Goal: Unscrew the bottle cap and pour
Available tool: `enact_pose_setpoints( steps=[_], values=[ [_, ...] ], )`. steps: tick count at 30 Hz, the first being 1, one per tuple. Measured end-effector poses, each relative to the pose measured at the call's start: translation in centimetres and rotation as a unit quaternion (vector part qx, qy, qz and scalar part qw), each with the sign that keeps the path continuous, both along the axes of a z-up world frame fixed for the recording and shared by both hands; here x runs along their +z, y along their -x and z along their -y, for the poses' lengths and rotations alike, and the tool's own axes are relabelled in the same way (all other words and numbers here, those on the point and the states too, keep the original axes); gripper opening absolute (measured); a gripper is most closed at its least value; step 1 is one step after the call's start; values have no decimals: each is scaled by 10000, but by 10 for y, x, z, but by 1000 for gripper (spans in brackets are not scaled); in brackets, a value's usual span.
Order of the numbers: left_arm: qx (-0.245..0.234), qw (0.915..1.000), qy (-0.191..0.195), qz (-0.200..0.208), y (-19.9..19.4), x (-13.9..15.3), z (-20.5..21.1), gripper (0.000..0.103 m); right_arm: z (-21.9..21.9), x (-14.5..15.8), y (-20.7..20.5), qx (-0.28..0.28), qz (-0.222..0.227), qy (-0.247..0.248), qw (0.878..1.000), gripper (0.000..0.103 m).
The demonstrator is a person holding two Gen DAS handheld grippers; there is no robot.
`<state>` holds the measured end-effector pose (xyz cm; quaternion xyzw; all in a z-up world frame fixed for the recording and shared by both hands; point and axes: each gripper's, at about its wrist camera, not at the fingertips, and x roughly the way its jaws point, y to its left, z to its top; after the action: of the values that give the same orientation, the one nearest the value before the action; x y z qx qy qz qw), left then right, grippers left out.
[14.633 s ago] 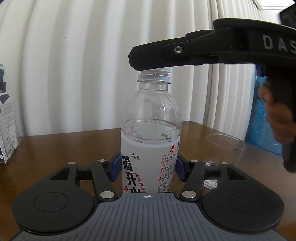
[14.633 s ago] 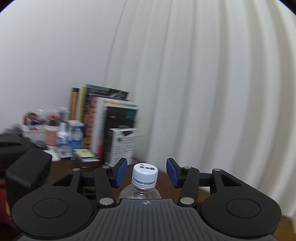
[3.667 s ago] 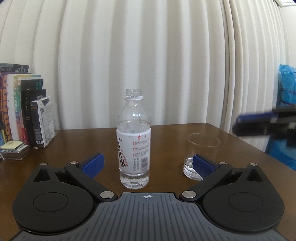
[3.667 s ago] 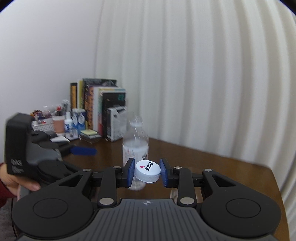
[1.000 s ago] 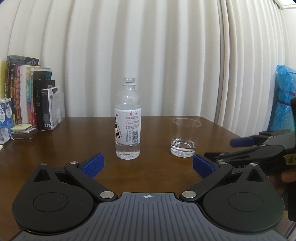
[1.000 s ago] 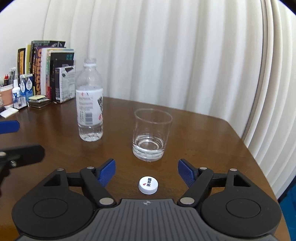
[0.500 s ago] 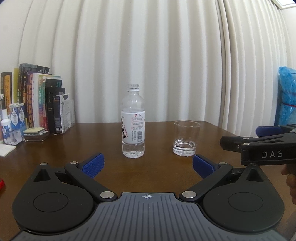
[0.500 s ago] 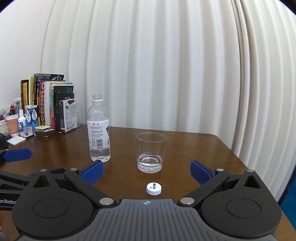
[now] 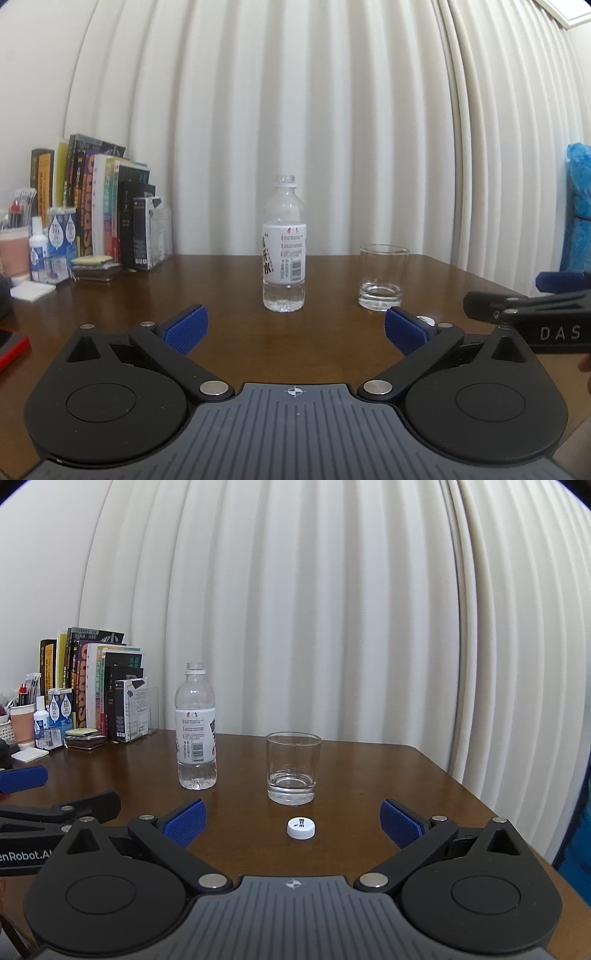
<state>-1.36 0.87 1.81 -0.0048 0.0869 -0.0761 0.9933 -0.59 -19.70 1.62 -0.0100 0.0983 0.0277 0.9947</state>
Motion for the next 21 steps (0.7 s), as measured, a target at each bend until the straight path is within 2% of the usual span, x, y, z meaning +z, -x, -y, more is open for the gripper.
enact_pose_setpoints(
  steps=[6,15,21],
  values=[
    [46,10000,21,10,0,-11,1,103,7,-15,7,-74,292,-228,9993,103],
    [162,9999,24,-13,-3,-22,4,103,16,-29,6,-4,349,-489,9982,103],
    [242,9997,-10,39,-1,-24,6,103,13,-42,4,-85,328,-360,9988,103]
  ],
)
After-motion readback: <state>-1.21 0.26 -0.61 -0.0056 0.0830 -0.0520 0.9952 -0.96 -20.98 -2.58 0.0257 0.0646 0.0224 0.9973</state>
